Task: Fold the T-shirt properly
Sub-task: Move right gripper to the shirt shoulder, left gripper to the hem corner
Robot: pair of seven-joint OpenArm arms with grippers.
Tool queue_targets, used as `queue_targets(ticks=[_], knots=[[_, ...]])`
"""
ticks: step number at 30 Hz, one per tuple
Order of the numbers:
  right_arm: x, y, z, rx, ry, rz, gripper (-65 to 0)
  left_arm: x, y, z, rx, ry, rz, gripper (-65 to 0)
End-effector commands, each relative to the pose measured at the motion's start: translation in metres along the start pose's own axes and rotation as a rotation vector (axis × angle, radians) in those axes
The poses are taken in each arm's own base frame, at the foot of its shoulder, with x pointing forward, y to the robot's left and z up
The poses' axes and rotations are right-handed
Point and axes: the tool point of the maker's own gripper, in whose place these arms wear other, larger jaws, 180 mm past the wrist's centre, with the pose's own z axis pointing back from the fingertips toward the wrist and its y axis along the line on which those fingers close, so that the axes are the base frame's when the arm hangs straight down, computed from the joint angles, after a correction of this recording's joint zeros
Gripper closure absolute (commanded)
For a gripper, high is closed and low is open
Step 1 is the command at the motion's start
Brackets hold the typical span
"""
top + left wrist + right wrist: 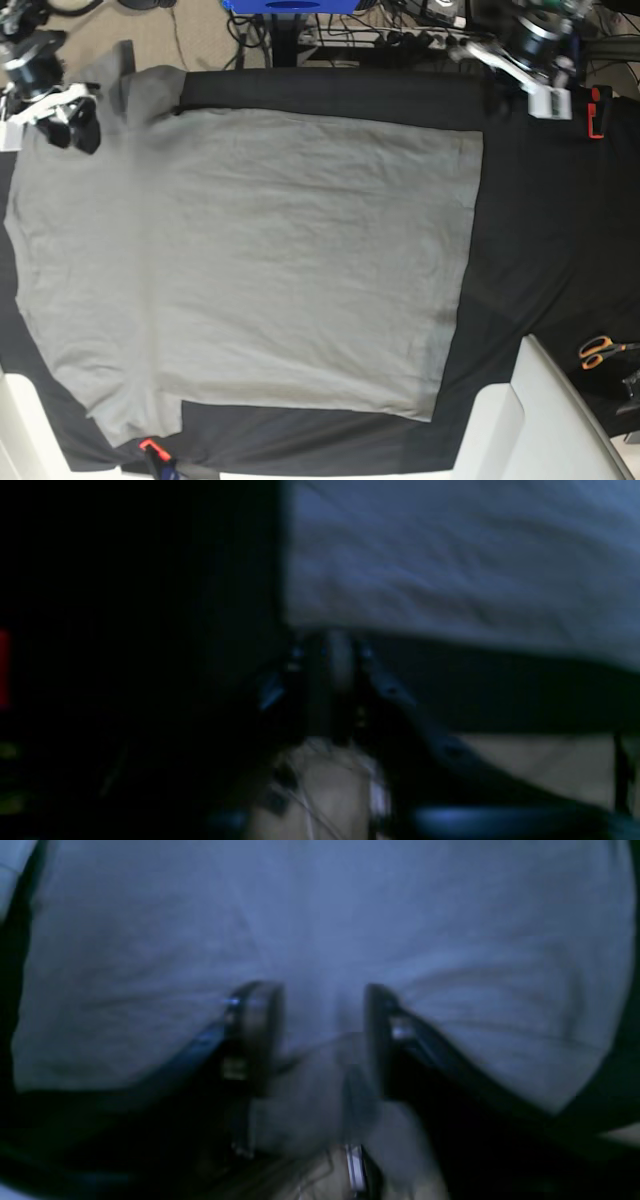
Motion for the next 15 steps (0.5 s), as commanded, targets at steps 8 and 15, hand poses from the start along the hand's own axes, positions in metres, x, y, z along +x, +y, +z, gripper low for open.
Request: queue_targets(ticks=[8, 15], knots=[[-0.006, -0.096, 0.003, -0.139, 0.036, -0.218, -52.2, 0.03, 0.021, 0.007, 0.002, -0.093, -0.039, -13.3], [-0.023, -0.124, -0.001, -0.159, 0.092, -0.297, -50.4, 0.019, 0.036, 0.007, 0.04, -0.066, -0.026, -10.7]])
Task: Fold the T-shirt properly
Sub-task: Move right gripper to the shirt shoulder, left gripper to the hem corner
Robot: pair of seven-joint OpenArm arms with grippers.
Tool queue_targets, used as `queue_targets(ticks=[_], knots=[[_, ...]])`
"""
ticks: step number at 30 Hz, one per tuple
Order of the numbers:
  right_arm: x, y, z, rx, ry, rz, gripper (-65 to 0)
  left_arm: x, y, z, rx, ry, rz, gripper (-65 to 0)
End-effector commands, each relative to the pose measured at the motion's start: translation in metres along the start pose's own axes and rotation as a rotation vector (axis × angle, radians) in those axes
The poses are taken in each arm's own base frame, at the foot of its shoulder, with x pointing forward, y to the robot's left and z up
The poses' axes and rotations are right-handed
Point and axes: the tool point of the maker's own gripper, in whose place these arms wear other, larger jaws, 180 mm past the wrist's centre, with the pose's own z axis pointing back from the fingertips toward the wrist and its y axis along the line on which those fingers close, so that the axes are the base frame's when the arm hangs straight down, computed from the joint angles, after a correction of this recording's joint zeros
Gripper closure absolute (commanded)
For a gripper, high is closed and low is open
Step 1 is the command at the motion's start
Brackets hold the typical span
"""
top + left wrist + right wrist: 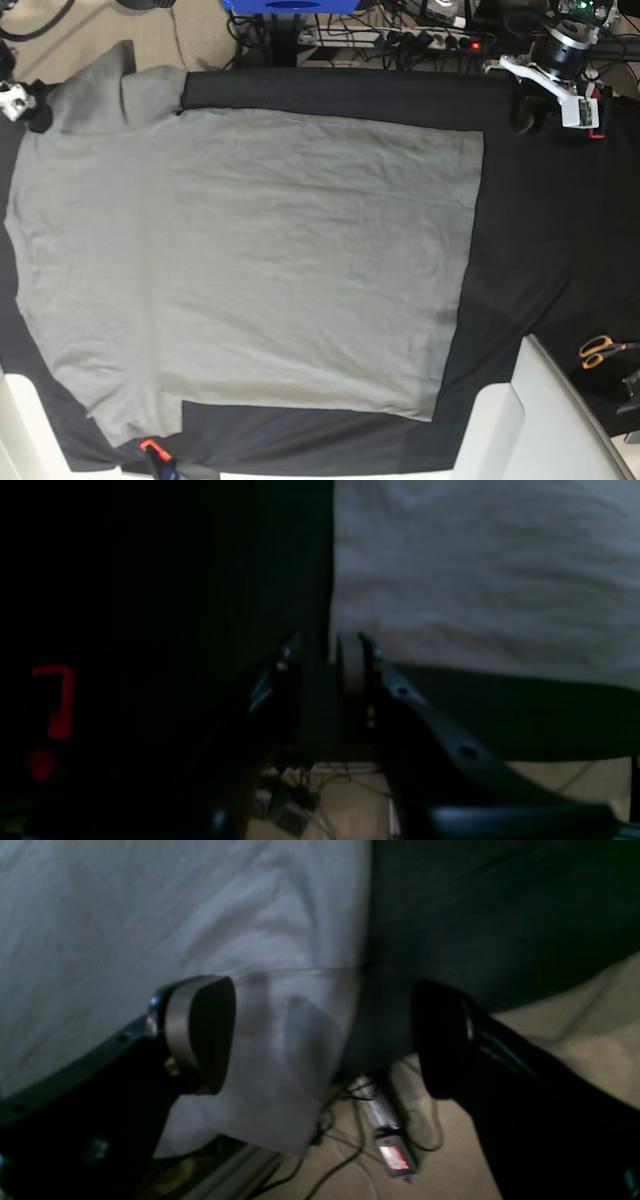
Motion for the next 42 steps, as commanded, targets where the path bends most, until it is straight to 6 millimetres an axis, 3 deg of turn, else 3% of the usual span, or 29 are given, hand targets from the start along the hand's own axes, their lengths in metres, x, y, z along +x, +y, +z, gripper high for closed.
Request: queue_targets(ticks=[1, 6, 12, 19, 22, 26, 29, 32, 37, 42], knots=[[0.01, -0.002, 0.004, 0.005, -0.026, 0.012, -50.3, 0.007, 0.003, 0.002, 0.001, -0.026, -0.006, -10.7], [-0.002, 0.001, 0.001, 0.012, 0.005, 0.003, -50.3, 0.003, 0.004, -0.001, 0.006, -0.018, 0.003, -10.7], [-0.039, 0.021, -0.004, 0.058, 0.1, 0.047, -50.1, 0.004, 0.006, -0.001, 0.011, -0.022, 0.002, -10.7], [-0.054, 0.03, -0.004, 0.07, 0.126, 0.047, -49.8, 0.003, 0.007, -0.006, 0.022, -0.028, 0.023, -10.7], [-0.06, 0.029, -0.002, 0.067, 0.134, 0.042, -40.7, 0.001, 0.005, -0.013, 0.034, -0.039, 0.063, -11.2], [-0.06, 0.028, -0.003, 0.066, 0.136, 0.04, -18.8, -0.008, 0.005, -0.021, 0.042, -0.028, 0.106, -13.0], [-0.06, 0.027, -0.002, 0.065, 0.137, 0.04, -0.8, -0.013, 0.006, -0.023, 0.043, -0.029, 0.216, -29.3], [-0.06, 0.027, -0.002, 0.064, 0.138, 0.041, -1.4, -0.015, 0.01, -0.027, 0.048, -0.034, 0.296, -45.4], [-0.059, 0.027, -0.003, 0.065, 0.136, 0.041, -0.6, -0.033, 0.02, -0.041, 0.086, -0.003, 0.339, -46.4], [-0.059, 0.027, -0.003, 0.064, 0.136, 0.043, -0.5, -0.048, -0.003, -0.061, 0.044, 0.04, 0.367, -46.4]])
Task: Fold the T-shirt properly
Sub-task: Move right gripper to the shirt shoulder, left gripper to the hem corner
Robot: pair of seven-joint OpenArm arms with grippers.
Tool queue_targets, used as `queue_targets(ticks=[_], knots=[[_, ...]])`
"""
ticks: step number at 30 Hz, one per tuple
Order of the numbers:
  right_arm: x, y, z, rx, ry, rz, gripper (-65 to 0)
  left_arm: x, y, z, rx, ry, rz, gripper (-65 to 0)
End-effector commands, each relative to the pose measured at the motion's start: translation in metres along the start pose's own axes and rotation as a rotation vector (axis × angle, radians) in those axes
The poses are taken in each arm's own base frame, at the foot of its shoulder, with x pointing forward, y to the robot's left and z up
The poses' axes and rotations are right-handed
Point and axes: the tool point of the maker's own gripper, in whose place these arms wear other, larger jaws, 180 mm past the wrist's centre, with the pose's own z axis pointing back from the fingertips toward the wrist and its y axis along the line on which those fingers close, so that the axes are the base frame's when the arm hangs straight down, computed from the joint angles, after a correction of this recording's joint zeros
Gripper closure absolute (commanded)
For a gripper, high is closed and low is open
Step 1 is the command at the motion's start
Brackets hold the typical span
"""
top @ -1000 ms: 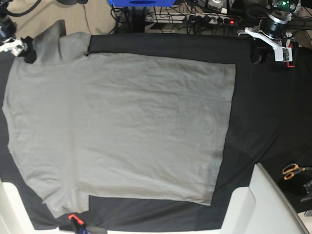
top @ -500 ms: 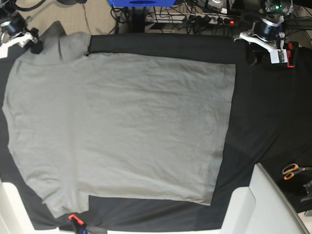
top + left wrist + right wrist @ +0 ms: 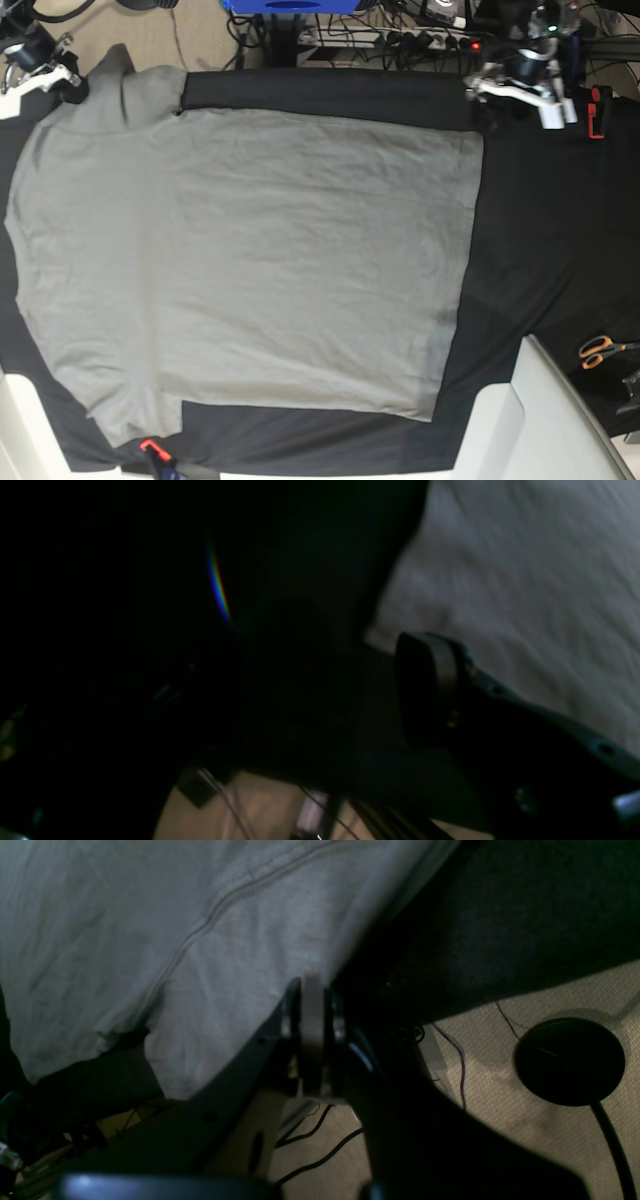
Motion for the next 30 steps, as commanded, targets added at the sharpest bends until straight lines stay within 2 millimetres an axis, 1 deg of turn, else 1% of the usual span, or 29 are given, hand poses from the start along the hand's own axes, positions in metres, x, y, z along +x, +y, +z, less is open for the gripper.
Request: queue_targets(ticks=[1, 6, 10, 13, 16, 19, 21, 22, 26, 28, 30], knots=[[0.003, -0.003, 0.004, -0.009, 0.002, 0.018, -0.5, 0.008, -0.008, -0.003, -0.03, -0.025, -0.006, -46.4], [0.003, -0.003, 0.004, -0.009, 0.002, 0.018, -0.3, -0.007, -0.032, -0.02, -0.076, 0.009, 0.011, -46.4], [0.003, -0.003, 0.004, -0.009, 0.002, 0.018, -0.3, -0.015, -0.04, -0.028, -0.077, 0.022, 0.041, -46.4], [0.003, -0.003, 0.004, -0.009, 0.002, 0.018, -0.3, -0.024, -0.044, -0.029, -0.075, 0.033, 0.065, -46.4], [0.003, -0.003, 0.004, -0.009, 0.002, 0.018, -0.3, -0.023, -0.049, -0.031, -0.086, 0.031, 0.068, -46.2], [0.003, -0.003, 0.004, -0.009, 0.002, 0.018, -0.3, -0.032, -0.061, -0.031, -0.116, 0.055, 0.057, -45.9], [0.003, -0.003, 0.004, -0.008, 0.003, 0.019, -0.3, -0.035, -0.064, -0.031, -0.123, 0.063, 0.055, -41.5], [0.003, -0.003, 0.004, -0.008, 0.003, 0.019, -0.3, -0.036, -0.065, -0.031, -0.123, 0.063, 0.057, -38.0], [0.003, -0.003, 0.004, -0.008, 0.003, 0.019, -0.3, -0.036, -0.064, -0.03, -0.121, 0.063, 0.057, -20.4], [0.003, -0.003, 0.004, -0.009, 0.004, 0.02, -0.2, -0.034, -0.062, -0.031, -0.116, 0.059, 0.059, -13.0], [0.003, -0.003, 0.004, -0.009, 0.004, 0.02, -0.2, -0.034, -0.061, -0.03, -0.114, 0.059, 0.06, -7.6]])
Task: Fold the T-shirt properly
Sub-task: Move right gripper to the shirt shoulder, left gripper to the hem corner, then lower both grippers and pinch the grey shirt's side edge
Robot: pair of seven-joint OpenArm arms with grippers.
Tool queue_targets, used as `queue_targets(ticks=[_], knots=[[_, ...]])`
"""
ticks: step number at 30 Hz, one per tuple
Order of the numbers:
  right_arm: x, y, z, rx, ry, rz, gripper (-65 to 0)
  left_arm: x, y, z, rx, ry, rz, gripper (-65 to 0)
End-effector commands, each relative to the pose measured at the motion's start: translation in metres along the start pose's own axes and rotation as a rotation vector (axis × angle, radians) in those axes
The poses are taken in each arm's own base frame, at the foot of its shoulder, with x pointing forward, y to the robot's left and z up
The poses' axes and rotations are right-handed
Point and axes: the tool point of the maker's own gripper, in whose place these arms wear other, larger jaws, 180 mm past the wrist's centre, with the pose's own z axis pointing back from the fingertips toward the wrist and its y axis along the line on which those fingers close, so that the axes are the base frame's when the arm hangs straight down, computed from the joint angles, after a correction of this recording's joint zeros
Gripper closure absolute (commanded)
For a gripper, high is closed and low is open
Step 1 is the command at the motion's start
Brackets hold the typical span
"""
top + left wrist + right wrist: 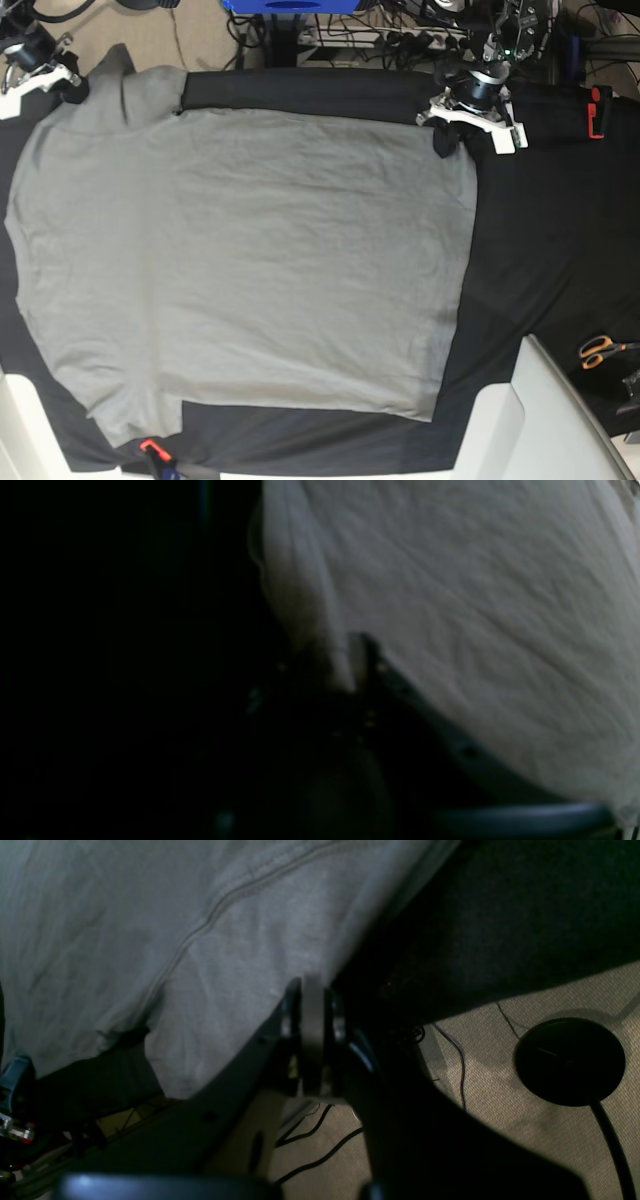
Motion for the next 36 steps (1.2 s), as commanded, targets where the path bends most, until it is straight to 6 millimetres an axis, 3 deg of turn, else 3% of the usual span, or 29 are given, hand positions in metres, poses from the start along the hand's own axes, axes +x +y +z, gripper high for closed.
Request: queue_targets(ticks=[1, 11, 18, 20, 24, 26, 33, 36], knots=[[0.003, -0.003, 0.004, -0.009, 0.003, 0.02, -0.2, -0.015, 0.003, 0.004, 0.009, 0.062, 0.001, -5.8], [0.002, -0.004, 0.004, -0.01, 0.004, 0.019, -0.2, -0.017, 0.007, 0.006, 0.019, 0.065, 0.002, -3.6], [-0.002, -0.008, 0.003, -0.037, 0.034, 0.047, -0.2, 0.0, 0.027, 0.01, 0.069, 0.021, 0.017, -5.3], [-0.003, -0.007, 0.001, -0.042, 0.042, 0.057, -0.3, 0.004, 0.034, 0.011, 0.087, 0.01, 0.025, -12.3], [-0.004, -0.007, 0.0, -0.043, 0.046, 0.058, -0.3, 0.001, 0.054, 0.017, 0.137, 0.071, 0.052, -37.7], [-0.001, -0.005, -0.002, -0.039, 0.04, 0.059, -0.2, -0.003, 0.058, 0.02, 0.159, 0.085, 0.092, -44.1], [0.001, -0.004, -0.003, -0.037, 0.037, 0.061, -0.2, -0.03, 0.045, 0.022, 0.136, 0.16, 0.286, -44.9], [0.001, -0.004, -0.003, -0.037, 0.037, 0.061, -0.2, -0.04, 0.049, 0.023, 0.136, 0.178, 0.38, -44.9]])
